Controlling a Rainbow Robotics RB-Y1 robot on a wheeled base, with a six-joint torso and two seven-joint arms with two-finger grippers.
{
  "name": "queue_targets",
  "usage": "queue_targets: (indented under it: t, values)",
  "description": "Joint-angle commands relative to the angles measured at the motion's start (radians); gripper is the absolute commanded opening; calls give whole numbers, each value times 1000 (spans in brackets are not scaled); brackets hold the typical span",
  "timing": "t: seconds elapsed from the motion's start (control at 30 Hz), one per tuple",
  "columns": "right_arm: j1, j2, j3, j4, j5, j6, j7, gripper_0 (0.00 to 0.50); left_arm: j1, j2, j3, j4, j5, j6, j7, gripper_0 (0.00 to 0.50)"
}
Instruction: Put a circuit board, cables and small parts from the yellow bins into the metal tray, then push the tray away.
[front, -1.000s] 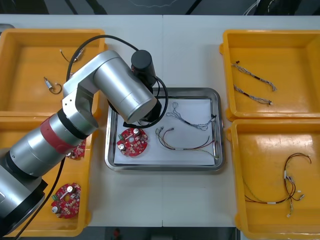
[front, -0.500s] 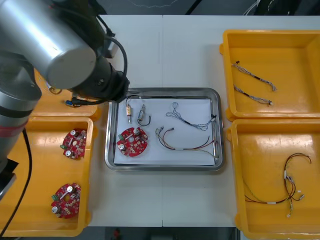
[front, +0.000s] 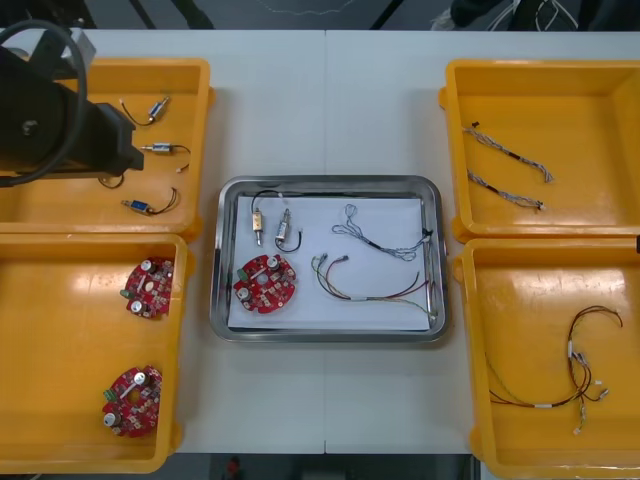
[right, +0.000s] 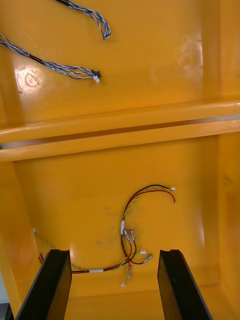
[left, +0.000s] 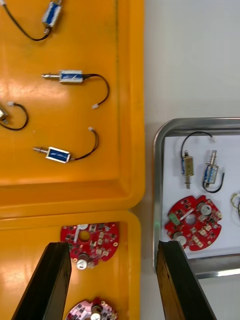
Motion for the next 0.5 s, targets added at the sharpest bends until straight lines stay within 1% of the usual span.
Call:
queue_targets:
  t: [0.03,0.13,0.23,0.27,0.33,0.43,0.5]
  values:
    - [9,10,39,-57,-14,3,-33,500,110,91,124,-53,49,7,-158,500]
    - [3,10,78,-96,-20,3,-27,500,162,109,167,-60,59,7,-186,500]
    - [-54,10,160,-143,-35,3,-21,500,239,129,224,-79,64,7,-221,500]
    - [-66,10,176,-146,-41,3,-19,500,251,132,233,-80,64,7,-225,500]
    - [-109,10,222,-148,-73,3,-24,500,290,140,253,-83,70,7,-233,500]
    - [-212,10,326,-137,-118,3,-19,500,372,143,290,-95,79,7,-236,500]
    - [-265,10,378,-130,-135,3,-19,500,414,143,305,-105,81,7,-241,500]
